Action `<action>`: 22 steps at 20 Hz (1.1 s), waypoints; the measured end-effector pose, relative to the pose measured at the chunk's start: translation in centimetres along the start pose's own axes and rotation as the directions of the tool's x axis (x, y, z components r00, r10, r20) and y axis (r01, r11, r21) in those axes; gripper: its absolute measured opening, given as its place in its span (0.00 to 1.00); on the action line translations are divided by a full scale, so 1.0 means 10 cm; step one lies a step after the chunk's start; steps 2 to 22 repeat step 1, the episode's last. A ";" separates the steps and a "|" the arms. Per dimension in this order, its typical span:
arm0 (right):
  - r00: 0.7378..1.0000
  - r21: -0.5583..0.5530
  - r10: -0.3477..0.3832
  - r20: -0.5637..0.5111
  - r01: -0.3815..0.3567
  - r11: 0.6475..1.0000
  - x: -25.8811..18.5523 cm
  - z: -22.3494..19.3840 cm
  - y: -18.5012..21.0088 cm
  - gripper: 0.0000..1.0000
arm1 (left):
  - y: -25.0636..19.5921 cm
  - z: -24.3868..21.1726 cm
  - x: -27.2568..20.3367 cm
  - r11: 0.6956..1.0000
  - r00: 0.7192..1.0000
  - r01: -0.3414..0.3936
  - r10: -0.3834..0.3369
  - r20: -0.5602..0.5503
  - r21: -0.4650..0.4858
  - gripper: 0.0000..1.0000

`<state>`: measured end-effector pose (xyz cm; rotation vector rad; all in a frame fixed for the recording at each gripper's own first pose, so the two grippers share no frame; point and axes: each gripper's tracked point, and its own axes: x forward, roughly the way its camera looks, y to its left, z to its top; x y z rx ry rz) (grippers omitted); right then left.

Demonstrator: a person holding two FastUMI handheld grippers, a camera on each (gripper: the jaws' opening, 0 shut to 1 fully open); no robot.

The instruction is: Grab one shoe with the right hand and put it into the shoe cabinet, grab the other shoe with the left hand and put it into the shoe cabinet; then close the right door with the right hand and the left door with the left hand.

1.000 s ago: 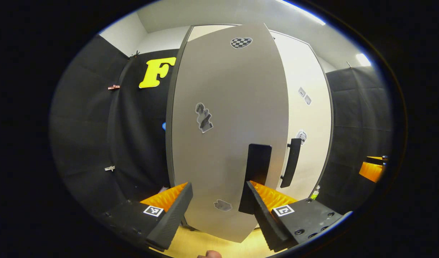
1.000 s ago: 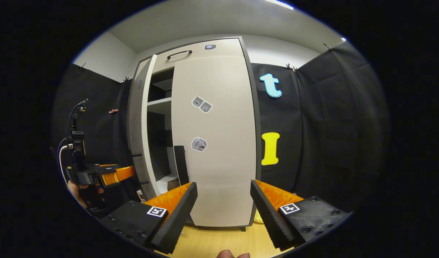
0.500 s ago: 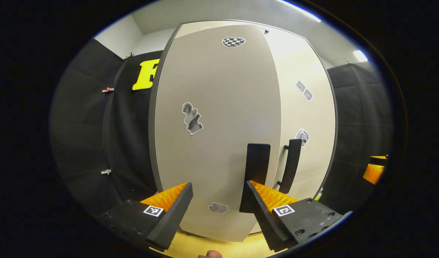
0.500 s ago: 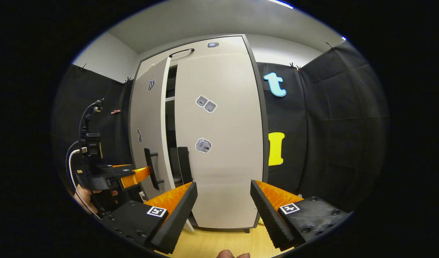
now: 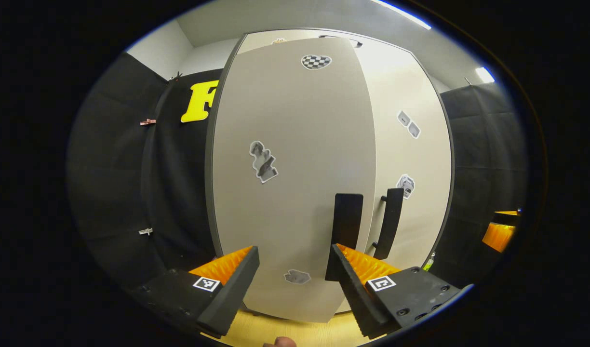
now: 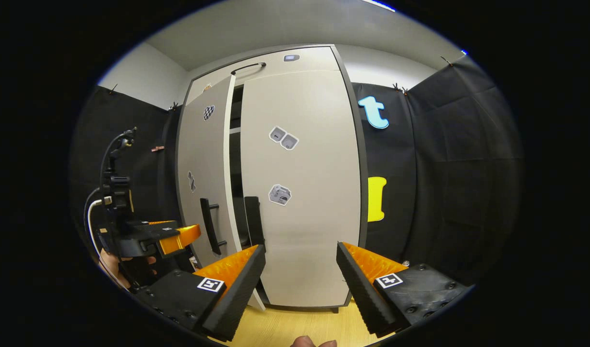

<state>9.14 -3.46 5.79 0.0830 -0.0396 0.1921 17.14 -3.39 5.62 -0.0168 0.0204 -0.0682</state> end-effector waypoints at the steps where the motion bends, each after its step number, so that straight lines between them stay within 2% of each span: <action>1: 1.000 0.001 0.001 -0.001 -0.001 1.000 -0.02 0.00 0.01 0.98 | 0.01 0.00 -0.06 1.000 1.000 0.000 0.000 -0.003 0.003 0.96; 22: 1.000 0.001 0.001 -0.001 -0.001 1.000 -0.02 0.00 0.01 0.98 | 0.01 0.00 -0.06 1.000 1.000 0.000 0.000 -0.003 0.003 0.96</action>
